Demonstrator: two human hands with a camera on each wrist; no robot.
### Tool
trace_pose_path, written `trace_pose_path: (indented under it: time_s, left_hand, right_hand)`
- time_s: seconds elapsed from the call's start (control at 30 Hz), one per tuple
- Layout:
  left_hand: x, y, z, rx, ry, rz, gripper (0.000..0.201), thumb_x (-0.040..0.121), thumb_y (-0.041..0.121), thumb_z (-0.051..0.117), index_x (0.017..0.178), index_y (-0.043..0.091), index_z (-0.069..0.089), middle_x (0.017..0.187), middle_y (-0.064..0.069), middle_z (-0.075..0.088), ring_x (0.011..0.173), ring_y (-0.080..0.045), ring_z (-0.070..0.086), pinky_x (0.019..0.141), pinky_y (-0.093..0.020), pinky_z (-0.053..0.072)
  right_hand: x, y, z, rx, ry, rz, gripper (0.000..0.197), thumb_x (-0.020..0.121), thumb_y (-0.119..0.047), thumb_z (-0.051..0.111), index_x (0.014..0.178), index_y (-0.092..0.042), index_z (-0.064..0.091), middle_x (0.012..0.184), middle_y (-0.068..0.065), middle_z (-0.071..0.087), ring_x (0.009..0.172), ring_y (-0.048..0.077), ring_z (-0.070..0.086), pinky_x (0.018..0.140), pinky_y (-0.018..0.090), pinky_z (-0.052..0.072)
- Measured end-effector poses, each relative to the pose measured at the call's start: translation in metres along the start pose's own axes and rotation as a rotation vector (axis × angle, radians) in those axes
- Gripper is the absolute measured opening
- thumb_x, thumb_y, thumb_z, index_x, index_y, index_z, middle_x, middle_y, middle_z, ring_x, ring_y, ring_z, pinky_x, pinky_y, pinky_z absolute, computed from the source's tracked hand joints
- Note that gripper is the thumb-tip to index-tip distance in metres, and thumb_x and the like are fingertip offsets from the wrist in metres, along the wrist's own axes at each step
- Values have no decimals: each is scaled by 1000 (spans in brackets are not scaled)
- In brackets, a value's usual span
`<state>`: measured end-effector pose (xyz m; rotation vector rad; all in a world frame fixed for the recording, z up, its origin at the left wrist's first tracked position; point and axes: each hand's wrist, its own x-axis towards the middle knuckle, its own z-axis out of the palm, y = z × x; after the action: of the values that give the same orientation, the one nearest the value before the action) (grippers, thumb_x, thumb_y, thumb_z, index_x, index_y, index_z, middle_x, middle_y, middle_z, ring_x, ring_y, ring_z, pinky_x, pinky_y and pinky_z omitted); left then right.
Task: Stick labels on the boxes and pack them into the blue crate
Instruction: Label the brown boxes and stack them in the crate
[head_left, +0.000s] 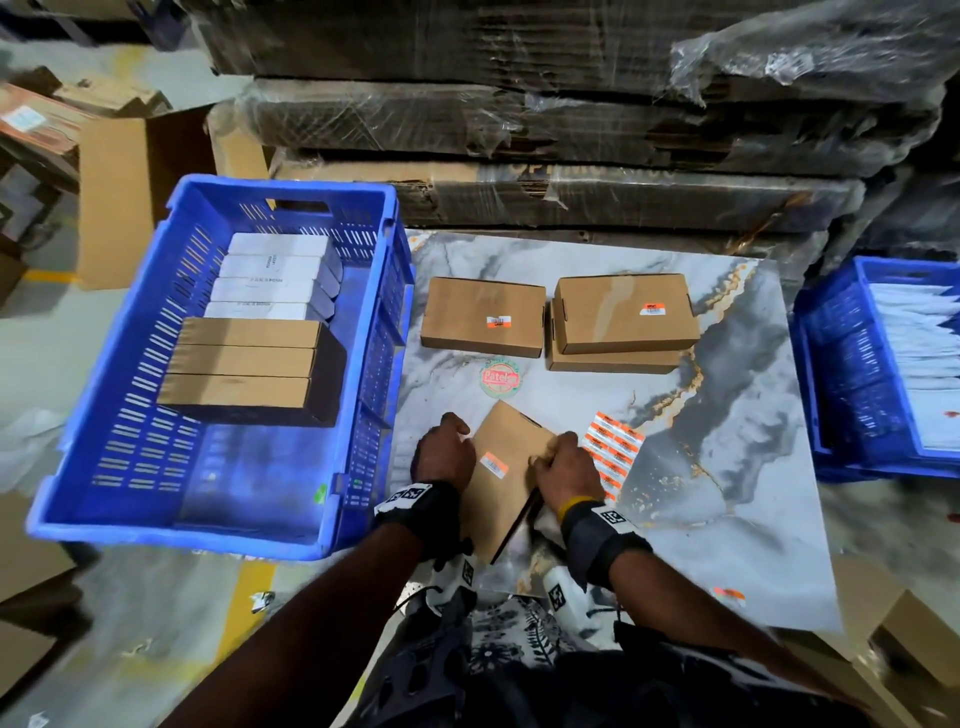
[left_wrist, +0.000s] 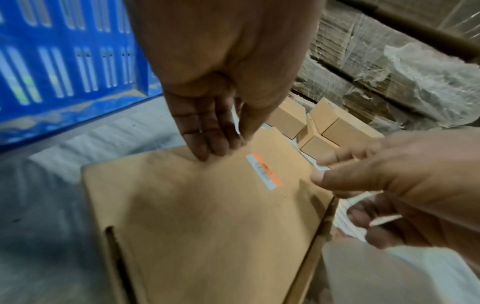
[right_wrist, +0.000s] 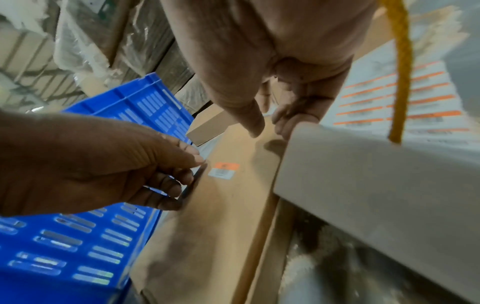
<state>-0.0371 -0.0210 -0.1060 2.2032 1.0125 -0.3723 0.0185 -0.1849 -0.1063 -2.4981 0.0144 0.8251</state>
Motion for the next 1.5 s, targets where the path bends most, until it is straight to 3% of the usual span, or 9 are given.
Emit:
trace_pose_path:
  time_s: [0.2, 0.57, 0.67, 0.77, 0.93, 1.07, 1.2, 1.37, 1.5]
  left_hand:
    - [-8, -7, 9, 183, -209, -80, 50, 94, 39, 51, 138, 16, 43, 138, -13, 48, 126, -35, 48, 104, -44, 41]
    - [-18, -16, 6, -74, -241, -99, 47, 88, 21, 56, 134, 15, 46, 126, -16, 59, 113, -34, 57, 90, -34, 48]
    - [-22, -19, 0, -181, -228, -107, 44, 88, 16, 55, 131, 18, 45, 120, -15, 61, 109, -33, 59, 88, -34, 48]
    - [-22, -17, -4, -284, -227, -119, 42, 87, 14, 56, 128, 17, 45, 118, -14, 60, 107, -32, 59, 88, -34, 49]
    - [-26, -2, -13, -550, -135, -56, 41, 86, 14, 66, 122, 14, 47, 118, -15, 61, 107, -32, 60, 90, -41, 52]
    - [-32, 19, -37, -765, -68, 33, 46, 82, 26, 72, 118, 8, 51, 120, -13, 61, 104, -27, 63, 88, -42, 55]
    - [-46, 34, -78, -962, 5, 134, 30, 90, 8, 65, 115, 14, 48, 116, -8, 63, 103, -24, 64, 84, -31, 55]
    - [-60, 23, -139, -1125, 146, 194, 27, 90, 6, 63, 112, 18, 53, 115, -10, 67, 106, -30, 65, 94, -46, 53]
    - [-63, -10, -183, -1262, 260, 166, 29, 92, 6, 60, 119, 16, 52, 104, -10, 68, 78, -17, 67, 64, -29, 56]
  right_hand:
    - [-6, 13, 12, -25, -47, 72, 51, 93, -45, 58, 125, -6, 52, 123, 16, 61, 114, 35, 58, 94, 38, 48]
    - [-9, 0, 26, 266, 0, 165, 69, 78, -33, 70, 135, -6, 41, 133, 17, 53, 121, 35, 54, 104, 42, 43]
    - [2, 10, 29, 260, -122, 198, 51, 67, -33, 63, 110, -4, 62, 111, 18, 68, 98, 34, 67, 90, 43, 54]
    - [-11, 0, 13, 249, -100, 137, 28, 77, -21, 60, 97, -7, 72, 102, 13, 72, 96, 32, 67, 88, 35, 54]
    - [-23, -24, -22, 430, 87, -62, 46, 90, -18, 57, 136, -21, 55, 120, 8, 63, 107, 27, 59, 92, 30, 46]
    - [-24, -51, -56, 534, -17, -265, 56, 93, -17, 58, 144, -36, 44, 130, 4, 60, 113, 26, 59, 100, 42, 48]
    - [-34, -85, -83, 456, 14, -434, 66, 83, -29, 63, 142, -47, 40, 138, -6, 55, 118, 21, 58, 102, 45, 48]
    - [-76, -158, -104, 255, 161, -696, 69, 88, -20, 68, 147, -40, 37, 117, -3, 65, 100, 19, 62, 89, 32, 49]
    - [-94, -225, -90, 170, 133, -847, 68, 82, -27, 72, 141, -46, 44, 123, -1, 66, 103, 21, 63, 90, 37, 51]
